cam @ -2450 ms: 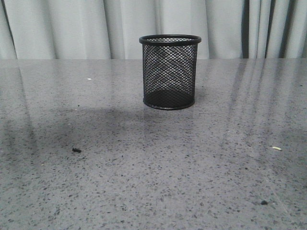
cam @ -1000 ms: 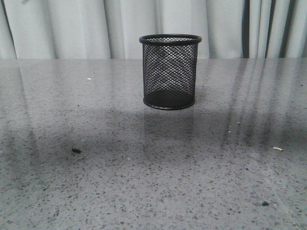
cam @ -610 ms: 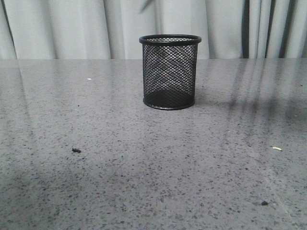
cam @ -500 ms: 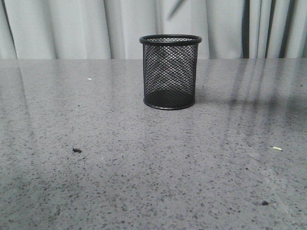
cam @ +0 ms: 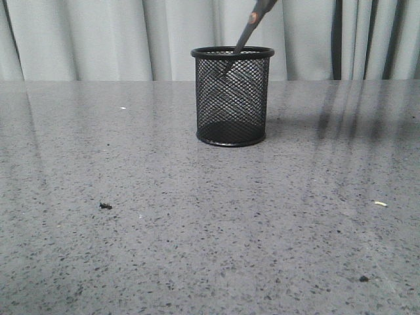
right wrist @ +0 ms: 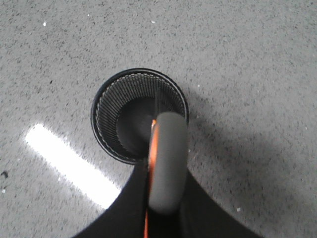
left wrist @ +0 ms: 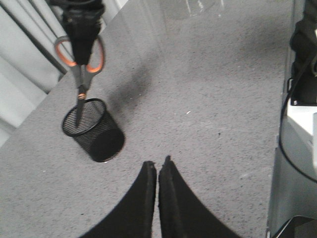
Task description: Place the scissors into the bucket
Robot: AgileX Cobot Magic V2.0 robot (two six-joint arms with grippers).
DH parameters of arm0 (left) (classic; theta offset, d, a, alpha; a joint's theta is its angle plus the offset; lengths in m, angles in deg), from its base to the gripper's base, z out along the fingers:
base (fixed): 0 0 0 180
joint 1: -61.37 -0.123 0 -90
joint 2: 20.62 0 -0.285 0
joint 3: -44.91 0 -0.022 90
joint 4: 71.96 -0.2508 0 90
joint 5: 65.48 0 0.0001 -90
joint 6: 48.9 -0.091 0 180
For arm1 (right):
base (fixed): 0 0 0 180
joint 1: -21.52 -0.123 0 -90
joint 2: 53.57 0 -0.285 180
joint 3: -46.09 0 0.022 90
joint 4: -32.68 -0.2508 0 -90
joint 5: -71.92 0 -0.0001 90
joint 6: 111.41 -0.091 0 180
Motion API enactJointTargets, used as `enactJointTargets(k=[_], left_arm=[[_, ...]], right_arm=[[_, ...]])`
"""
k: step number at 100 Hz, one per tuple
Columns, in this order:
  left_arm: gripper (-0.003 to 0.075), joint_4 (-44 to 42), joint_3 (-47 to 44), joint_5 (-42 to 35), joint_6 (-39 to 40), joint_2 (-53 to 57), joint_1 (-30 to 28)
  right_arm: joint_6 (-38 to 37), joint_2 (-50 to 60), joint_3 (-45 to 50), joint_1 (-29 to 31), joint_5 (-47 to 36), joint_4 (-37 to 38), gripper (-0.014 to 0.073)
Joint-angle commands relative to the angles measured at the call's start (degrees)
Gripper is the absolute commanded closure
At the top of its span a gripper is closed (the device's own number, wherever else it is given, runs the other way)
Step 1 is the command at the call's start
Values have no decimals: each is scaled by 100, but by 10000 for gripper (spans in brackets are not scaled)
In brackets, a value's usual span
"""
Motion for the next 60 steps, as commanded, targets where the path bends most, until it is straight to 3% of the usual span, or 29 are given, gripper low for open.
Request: enactJointTargets(k=[1, 33, 42, 60], left_arm=[[740, 353, 43, -395, 100, -21, 24], [740, 353, 20, -395, 110, -8, 24], [740, 353, 20, -395, 110, -8, 24], [740, 353, 20, -469, 110, -8, 24]], right_arm=[[-4, -98, -507, 20, -174, 2, 657], [-4, -674, -891, -47, -8, -31, 640], [-4, -680, -891, -56, 1, -37, 556], [-4, -680, -891, -56, -12, -54, 305]])
